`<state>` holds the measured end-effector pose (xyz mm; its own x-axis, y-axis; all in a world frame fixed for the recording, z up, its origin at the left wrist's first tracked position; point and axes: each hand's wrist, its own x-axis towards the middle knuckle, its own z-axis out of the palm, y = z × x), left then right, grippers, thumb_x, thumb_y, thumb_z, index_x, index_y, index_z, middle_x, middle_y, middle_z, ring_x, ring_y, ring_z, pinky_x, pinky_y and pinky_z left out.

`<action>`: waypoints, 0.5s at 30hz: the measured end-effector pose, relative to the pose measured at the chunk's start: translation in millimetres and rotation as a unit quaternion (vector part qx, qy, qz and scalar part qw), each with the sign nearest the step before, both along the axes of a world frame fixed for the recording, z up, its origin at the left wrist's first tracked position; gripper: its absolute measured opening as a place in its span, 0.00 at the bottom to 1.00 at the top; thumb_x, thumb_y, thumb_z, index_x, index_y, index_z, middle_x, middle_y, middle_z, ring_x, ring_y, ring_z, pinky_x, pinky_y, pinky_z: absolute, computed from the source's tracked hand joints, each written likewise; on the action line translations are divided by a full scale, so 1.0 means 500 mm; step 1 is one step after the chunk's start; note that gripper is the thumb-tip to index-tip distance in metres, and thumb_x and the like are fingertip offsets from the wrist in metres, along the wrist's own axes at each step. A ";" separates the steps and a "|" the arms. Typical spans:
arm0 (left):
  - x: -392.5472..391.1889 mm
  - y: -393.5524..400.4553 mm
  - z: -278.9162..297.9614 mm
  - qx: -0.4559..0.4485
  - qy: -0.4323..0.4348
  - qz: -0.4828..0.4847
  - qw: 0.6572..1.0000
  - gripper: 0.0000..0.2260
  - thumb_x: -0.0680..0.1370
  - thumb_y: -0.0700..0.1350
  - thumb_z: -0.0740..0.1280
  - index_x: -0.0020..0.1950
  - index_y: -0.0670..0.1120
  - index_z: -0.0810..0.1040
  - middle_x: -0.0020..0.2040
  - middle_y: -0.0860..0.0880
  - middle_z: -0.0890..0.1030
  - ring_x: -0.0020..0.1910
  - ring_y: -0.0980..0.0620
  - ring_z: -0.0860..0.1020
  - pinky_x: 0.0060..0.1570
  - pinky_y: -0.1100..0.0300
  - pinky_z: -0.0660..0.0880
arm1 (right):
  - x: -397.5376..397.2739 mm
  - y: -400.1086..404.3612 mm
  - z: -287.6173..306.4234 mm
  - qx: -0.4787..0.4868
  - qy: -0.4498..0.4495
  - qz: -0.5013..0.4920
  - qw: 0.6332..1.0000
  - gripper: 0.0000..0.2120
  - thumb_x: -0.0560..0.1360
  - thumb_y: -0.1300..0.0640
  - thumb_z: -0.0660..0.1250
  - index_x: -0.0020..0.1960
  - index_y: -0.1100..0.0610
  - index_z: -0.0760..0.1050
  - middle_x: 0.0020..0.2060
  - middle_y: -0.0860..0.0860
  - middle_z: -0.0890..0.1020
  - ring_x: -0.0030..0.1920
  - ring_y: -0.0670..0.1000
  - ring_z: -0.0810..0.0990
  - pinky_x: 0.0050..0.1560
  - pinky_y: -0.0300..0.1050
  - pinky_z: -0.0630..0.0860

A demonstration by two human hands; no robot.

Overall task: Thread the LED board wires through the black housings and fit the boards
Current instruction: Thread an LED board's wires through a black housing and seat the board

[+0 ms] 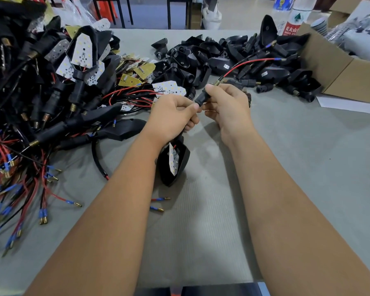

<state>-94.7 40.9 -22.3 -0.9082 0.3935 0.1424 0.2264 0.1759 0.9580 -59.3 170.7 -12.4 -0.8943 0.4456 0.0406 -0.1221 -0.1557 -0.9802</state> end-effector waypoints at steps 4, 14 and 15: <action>0.008 0.005 0.006 0.004 -0.010 0.010 1.000 0.11 0.81 0.40 0.64 0.40 0.45 0.80 0.25 0.52 0.79 0.24 0.58 0.74 0.26 0.67 0.72 | 0.001 0.004 0.001 -0.028 0.008 0.009 1.000 0.07 0.76 0.60 0.69 0.42 0.57 0.72 0.33 0.53 0.79 0.33 0.51 0.77 0.36 0.41 0.74; 0.009 -0.015 0.019 -0.011 -0.049 -0.022 0.998 0.12 0.81 0.41 0.64 0.40 0.41 0.81 0.28 0.51 0.79 0.26 0.55 0.75 0.32 0.67 0.73 | -0.002 0.017 0.001 -0.125 0.032 -0.030 0.991 0.04 0.78 0.62 0.66 0.47 0.60 0.71 0.39 0.58 0.78 0.31 0.49 0.75 0.34 0.40 0.76; 0.008 -0.016 0.017 -0.012 -0.042 -0.024 0.999 0.11 0.81 0.41 0.64 0.40 0.42 0.81 0.28 0.52 0.79 0.27 0.56 0.75 0.32 0.67 0.73 | -0.002 0.012 0.000 -0.091 0.024 -0.011 0.995 0.04 0.78 0.62 0.67 0.47 0.61 0.72 0.38 0.58 0.78 0.31 0.50 0.75 0.34 0.40 0.75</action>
<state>-90.4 33.1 -13.6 -0.8967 0.4389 0.0571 0.1548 0.1900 0.9695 -60.2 176.8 -12.5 -0.8832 0.4690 -0.0009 -0.1731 -0.3278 -0.9288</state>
